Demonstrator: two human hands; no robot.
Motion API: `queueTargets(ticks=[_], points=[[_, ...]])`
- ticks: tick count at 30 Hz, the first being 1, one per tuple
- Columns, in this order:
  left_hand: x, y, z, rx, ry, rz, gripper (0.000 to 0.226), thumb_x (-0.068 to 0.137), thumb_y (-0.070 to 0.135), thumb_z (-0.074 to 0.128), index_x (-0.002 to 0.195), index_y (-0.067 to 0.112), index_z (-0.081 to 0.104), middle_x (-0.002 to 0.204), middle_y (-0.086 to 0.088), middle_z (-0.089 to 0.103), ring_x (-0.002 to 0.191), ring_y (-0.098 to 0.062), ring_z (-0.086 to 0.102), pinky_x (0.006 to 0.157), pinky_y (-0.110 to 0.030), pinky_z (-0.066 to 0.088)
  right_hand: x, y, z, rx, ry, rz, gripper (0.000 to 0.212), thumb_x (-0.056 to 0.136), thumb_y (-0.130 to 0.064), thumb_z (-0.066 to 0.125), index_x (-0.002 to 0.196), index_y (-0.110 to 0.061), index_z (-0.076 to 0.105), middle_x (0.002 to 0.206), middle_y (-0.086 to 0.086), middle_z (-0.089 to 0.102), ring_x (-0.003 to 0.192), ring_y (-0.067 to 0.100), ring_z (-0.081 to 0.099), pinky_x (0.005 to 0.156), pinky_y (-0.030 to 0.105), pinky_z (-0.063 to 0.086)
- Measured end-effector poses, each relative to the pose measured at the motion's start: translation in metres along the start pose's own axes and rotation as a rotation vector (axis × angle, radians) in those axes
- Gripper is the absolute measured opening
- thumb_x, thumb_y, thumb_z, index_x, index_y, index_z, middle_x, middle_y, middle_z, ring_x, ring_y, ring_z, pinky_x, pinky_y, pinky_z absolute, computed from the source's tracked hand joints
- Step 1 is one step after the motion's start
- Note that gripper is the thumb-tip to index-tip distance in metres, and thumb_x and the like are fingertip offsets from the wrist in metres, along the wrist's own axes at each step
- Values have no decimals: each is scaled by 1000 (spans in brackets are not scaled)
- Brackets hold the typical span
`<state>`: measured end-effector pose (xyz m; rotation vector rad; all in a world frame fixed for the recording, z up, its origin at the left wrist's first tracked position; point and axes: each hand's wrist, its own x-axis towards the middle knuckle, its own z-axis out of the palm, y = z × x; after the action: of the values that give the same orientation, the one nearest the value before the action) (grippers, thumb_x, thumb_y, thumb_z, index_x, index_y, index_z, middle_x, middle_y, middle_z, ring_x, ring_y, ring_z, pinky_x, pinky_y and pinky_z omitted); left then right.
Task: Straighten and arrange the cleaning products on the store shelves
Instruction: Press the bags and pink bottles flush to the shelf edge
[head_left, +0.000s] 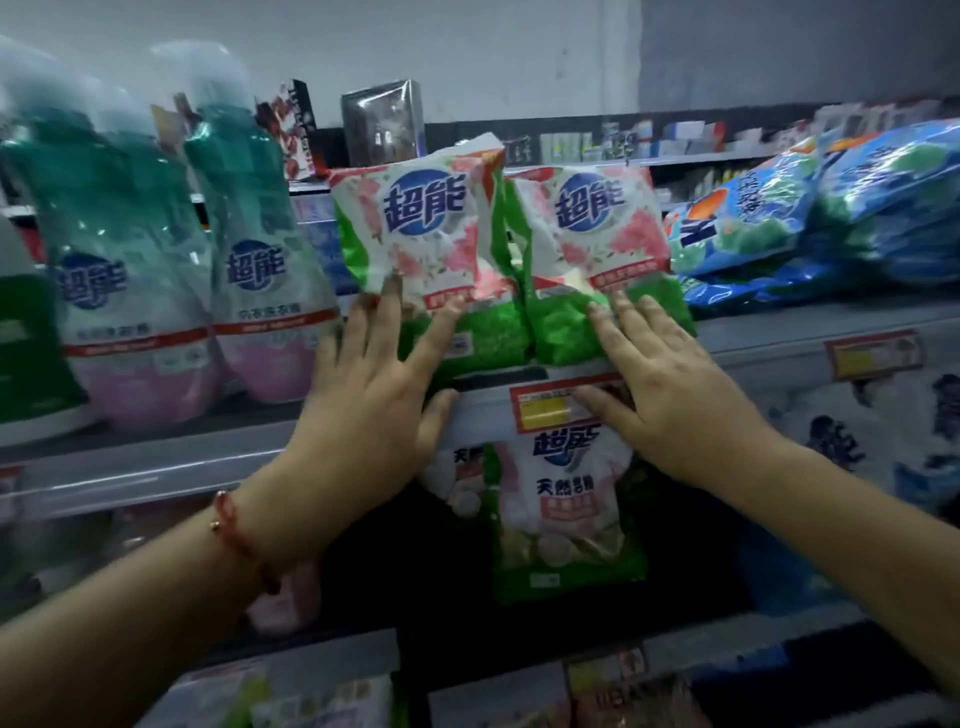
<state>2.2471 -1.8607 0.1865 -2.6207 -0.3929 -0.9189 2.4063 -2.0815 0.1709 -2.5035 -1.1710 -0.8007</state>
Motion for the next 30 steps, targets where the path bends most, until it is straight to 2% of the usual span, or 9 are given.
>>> queueTargets(ticks=[2,5,7,11,14,17,21,24,30], points=[[-25,0,12,-46,55,-14,65,93,46,44,152,19,44,149,-29,43,122,-48,51,96,-58,46,-5,-21,4,52,-44,53,87,97,-68,30,161,-19,-3,169,11,-4,156,25,-7,124,35,-3],[-71,-2,18,-144,129,-31,60,95,47,44,146,17,53,147,-21,49,127,-40,48,103,-50,37,-16,-66,3,201,-17,-8,83,97,-70,28,161,-25,2,169,2,-7,155,16,-11,120,27,-12],[-115,-11,24,-176,113,-91,60,94,48,47,148,21,51,149,-18,50,133,-37,46,108,-46,31,-38,-108,12,264,-99,-131,80,92,-71,24,159,-34,-1,165,-10,-15,152,8,-18,117,24,-18],[-211,-40,58,-165,-251,-259,68,85,54,48,149,31,39,152,-14,48,129,-38,56,99,-48,51,-84,-189,52,396,-398,-332,74,96,-68,34,155,-46,-5,157,-17,-24,155,18,-9,115,25,-15],[-265,-68,82,-165,-461,-424,75,79,55,53,150,31,44,155,-17,44,131,-41,56,94,-50,55,-99,-234,90,556,-753,-250,79,98,-62,46,156,-48,-5,165,-15,-20,155,19,7,121,27,11],[-294,-92,99,-205,-515,-541,88,93,51,59,161,36,5,169,-14,-9,155,-35,10,120,-50,27,-101,-264,122,649,-850,-158,80,98,-59,48,157,-48,-6,167,-12,-17,155,19,7,121,30,20],[-293,-104,122,-202,-527,-538,100,96,58,52,154,38,-27,149,-3,-51,153,-30,-23,123,-43,-10,-100,-289,156,527,-789,-168,83,100,-63,37,157,-38,-16,163,-13,-29,154,17,-19,123,33,-3],[-282,-106,129,-128,-663,-523,106,96,57,50,146,29,-40,151,-6,-50,151,-36,-30,120,-49,-19,-97,-303,179,475,-753,-200,85,100,-64,33,158,-30,-18,161,-10,-33,153,16,-23,126,39,-7],[-278,-106,137,-118,-676,-570,104,98,57,47,143,26,-41,159,-9,-42,148,-37,-36,122,-57,-16,-97,-313,195,410,-666,-250,88,100,-64,34,158,-22,-17,153,-9,-38,149,10,-27,123,33,-14]])
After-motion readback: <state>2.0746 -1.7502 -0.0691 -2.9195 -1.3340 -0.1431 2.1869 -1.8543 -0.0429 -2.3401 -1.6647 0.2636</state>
